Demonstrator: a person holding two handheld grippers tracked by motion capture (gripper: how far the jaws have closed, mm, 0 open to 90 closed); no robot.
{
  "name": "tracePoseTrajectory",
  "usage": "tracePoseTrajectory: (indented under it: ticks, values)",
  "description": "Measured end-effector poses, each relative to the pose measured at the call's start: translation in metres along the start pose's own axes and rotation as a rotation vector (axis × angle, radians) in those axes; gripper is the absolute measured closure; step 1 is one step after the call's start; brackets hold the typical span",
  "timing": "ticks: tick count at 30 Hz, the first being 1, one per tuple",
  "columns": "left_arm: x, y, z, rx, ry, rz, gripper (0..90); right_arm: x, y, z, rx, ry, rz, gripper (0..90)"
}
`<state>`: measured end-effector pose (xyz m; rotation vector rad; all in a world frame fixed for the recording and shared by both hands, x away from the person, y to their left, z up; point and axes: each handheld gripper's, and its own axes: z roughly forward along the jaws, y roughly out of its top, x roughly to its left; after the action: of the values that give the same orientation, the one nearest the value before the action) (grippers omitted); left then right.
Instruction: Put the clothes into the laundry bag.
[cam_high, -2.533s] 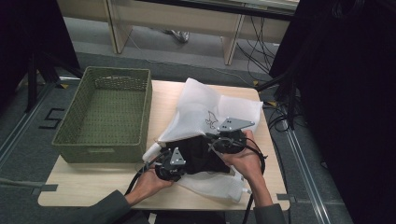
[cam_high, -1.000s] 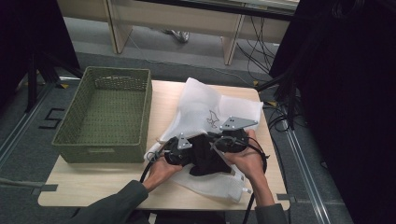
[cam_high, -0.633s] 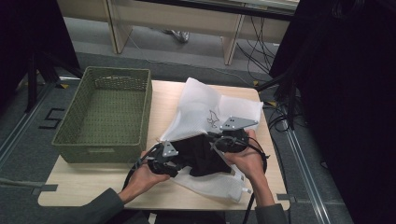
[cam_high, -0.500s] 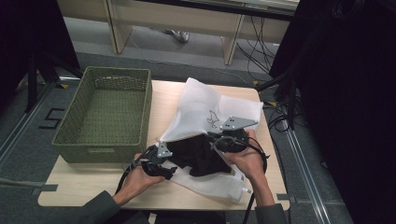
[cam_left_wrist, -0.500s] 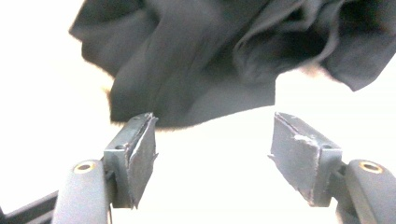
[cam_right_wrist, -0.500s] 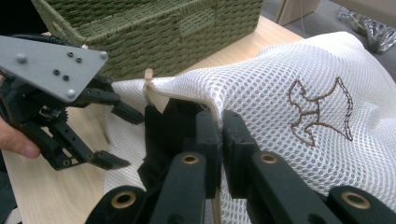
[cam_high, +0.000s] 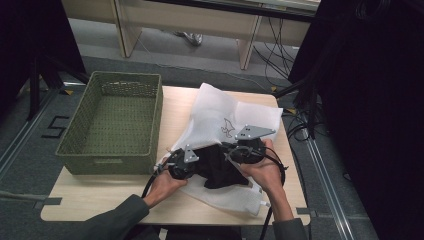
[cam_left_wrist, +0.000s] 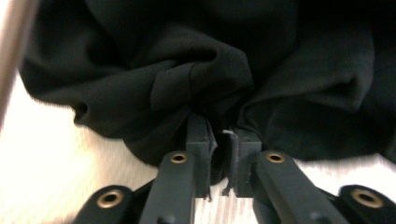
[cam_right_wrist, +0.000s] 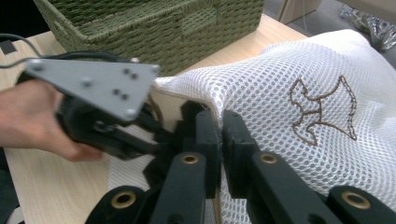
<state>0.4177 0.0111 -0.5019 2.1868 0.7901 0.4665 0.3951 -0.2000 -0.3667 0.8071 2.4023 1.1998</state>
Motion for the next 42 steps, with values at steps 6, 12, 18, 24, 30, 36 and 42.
tracePoseTrajectory:
  ticks: [6, 12, 18, 24, 30, 36, 42]
  values:
    - [-0.007, 0.008, 0.013, -0.047, 0.003, 0.029, 80.4, -0.002, -0.001, -0.003, -0.002, -0.024, 0.032, 87.3]
    - [-0.007, 0.001, -0.006, -0.049, -0.029, 0.001, 69.7, -0.003, 0.001, -0.005, -0.008, -0.006, 0.028, 87.3]
    - [-0.007, -0.014, -0.036, -0.023, -0.085, 0.006, 42.2, 0.002, 0.004, -0.005, -0.014, -0.004, 0.006, 87.3]
    - [-0.02, -0.026, -0.048, -0.005, -0.14, 0.03, 28.4, 0.01, 0.006, -0.002, 0.001, 0.027, 0.001, 87.3]
    - [-0.044, -0.013, -0.032, -0.006, -0.19, 0.048, 25.8, 0.013, 0.007, -0.001, -0.001, 0.044, -0.012, 87.2]
    - [-0.057, 0.003, 0.001, -0.003, -0.175, 0.119, 58.1, 0.012, 0.007, -0.001, -0.001, 0.049, 0.001, 87.3]
    - [-0.054, 0.018, 0.021, -0.024, -0.056, 0.112, 75.1, 0.013, 0.011, -0.008, -0.021, 0.04, -0.011, 87.4]
